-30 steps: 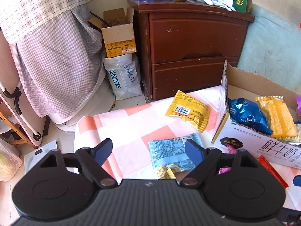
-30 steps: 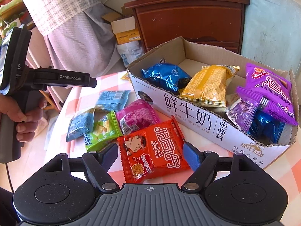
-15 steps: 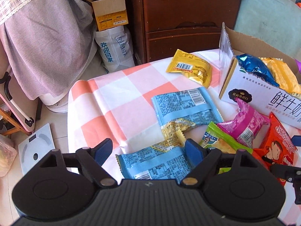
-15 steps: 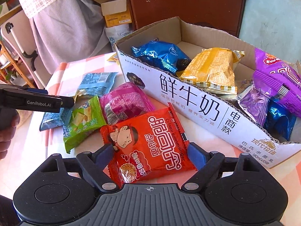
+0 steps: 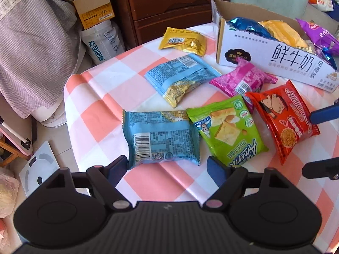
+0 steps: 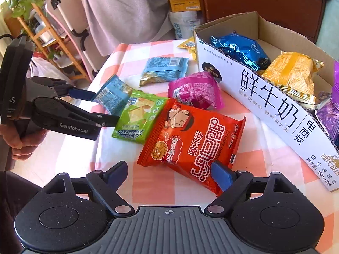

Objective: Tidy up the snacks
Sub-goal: 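Grasp the light blue pack with the left gripper while the right grasps the red pack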

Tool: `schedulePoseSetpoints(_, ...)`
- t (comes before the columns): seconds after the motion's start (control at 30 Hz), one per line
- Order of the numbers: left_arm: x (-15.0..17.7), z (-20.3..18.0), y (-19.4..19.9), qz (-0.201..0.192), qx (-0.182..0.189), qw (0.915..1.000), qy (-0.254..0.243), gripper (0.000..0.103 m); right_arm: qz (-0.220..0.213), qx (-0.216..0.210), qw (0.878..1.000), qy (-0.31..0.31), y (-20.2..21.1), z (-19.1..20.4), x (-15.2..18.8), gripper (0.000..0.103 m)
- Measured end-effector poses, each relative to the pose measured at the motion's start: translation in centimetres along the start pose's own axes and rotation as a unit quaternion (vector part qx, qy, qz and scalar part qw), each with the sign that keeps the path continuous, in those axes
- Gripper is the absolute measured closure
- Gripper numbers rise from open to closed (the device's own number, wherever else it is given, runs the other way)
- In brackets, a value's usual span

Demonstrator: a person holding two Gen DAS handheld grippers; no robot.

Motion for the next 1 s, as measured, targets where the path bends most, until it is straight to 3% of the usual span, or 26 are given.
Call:
schedulePoseSetpoints(0.1,0.2,-0.1,1.1,-0.014,0.010,0.9998,-0.004,0.022,-0.029,0.011,0.999,0.026,1.3,0.4,-0.6,0.015)
schedulePoseSetpoints(0.2,-0.6,-0.1,1.7,-0.038,0.008,0.9992,-0.008,0.021,-0.049,0.039,0.998,0.007,1.3,-0.7,-1.5,0.015)
schedulePoseSetpoints(0.37,-1.7,0.8,0.5,-0.036,0.001,0.9990,0.027,0.020,-0.033,0.083,0.995,-0.051,-0.4,-2.9,-1.7,0.015)
schedulePoseSetpoints(0.5,-1.7,1.4,-1.1,-0.025,-0.019,0.9989,0.035,0.020,-0.022,0.061,0.992,-0.111,-1.1,-3.6,-1.0,0.014)
schedulePoseSetpoints(0.67,-1.9,1.6,-1.7,-0.024,-0.011,0.9984,0.049,0.019,0.000,0.089,0.992,-0.094,-2.3,-2.8,-0.8,0.010)
schedulePoseSetpoints(1.0,-2.3,1.6,-2.3,-0.034,-0.006,0.9981,0.051,0.010,0.016,0.105,0.989,-0.101,-4.0,-2.4,-1.1,0.006)
Point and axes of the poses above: each gripper's, at about its wrist camera, not at the fingertips, and y roughly against the way its jaws point, z to its left, x to its underside, the point moved 5 cm from there along -y, roughly the way its jaws point, and after that the axes turned 13 degrees about y, right-handed, at the moved point
